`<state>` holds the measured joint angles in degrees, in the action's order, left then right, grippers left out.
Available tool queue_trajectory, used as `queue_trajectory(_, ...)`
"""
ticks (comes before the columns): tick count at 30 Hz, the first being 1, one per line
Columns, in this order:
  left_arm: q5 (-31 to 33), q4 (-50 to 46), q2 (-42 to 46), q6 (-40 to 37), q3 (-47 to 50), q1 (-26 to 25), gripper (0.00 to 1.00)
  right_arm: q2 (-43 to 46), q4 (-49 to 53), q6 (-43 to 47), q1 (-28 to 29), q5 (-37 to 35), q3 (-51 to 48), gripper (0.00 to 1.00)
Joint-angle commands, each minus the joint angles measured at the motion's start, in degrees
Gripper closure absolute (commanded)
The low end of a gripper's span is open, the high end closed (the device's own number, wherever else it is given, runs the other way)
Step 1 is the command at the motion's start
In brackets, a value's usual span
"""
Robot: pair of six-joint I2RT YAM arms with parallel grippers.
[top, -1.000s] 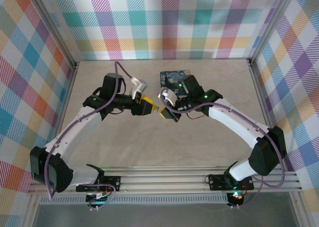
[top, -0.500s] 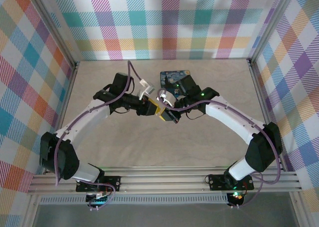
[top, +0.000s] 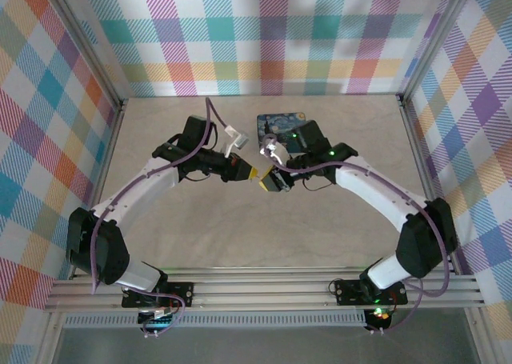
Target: Unlock a padlock with a key
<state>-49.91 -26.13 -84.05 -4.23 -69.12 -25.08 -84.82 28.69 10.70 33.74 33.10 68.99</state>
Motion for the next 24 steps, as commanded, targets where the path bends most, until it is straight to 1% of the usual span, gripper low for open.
queue_trajectory(1,3.01,9.28,0.65,12.04,3.31,2.09,1.00,6.04,-15.06,-12.80,-3.67,4.34,-5.50,0.64)
queue_trajectory(2,3.53,13.28,1.00,16.18,4.47,2.67,1.00,7.33,-19.63,-17.00,-5.20,4.64,-8.01,0.57)
queue_trajectory(4,4.69,20.82,1.84,24.61,7.47,3.60,1.00,9.18,-28.09,-27.38,-7.36,4.34,-12.39,0.49)
queue_trajectory(6,5.26,28.29,2.38,32.18,10.34,4.15,1.00,9.54,-34.01,-36.41,-8.31,4.33,-15.28,0.45)
queue_trajectory(8,5.61,35.60,2.59,39.10,12.80,4.25,1.00,8.48,-38.50,-43.92,-8.34,5.03,-16.57,0.43)
queue_trajectory(10,5.77,43.14,2.27,45.75,15.01,4.18,1.00,5.99,-43.91,-52.00,-8.34,7.35,-17.11,0.43)
queue_trajectory(13,5.45,50.92,1.86,52.34,16.66,4.04,1.00,2.30,-51.31,-60.42,-8.25,9.70,-17.31,0.44)
queue_trajectory(16,5.60,52.62,2.07,54.42,16.81,3.42,1.00,-0.17,-55.09,-64.05,-8.01,10.65,-16.67,0.47)
queue_trajectory(21,5.48,55.08,2.18,56.46,16.48,2.19,1.00,-2.53,-53.82,-64.02,-7.21,11.88,-13.68,0.50)
queue_trajectory(24,5.16,55.39,1.64,56.65,15.90,1.39,1.00,-3.14,-55.19,-65.04,-7.10,12.20,-13.44,0.52)
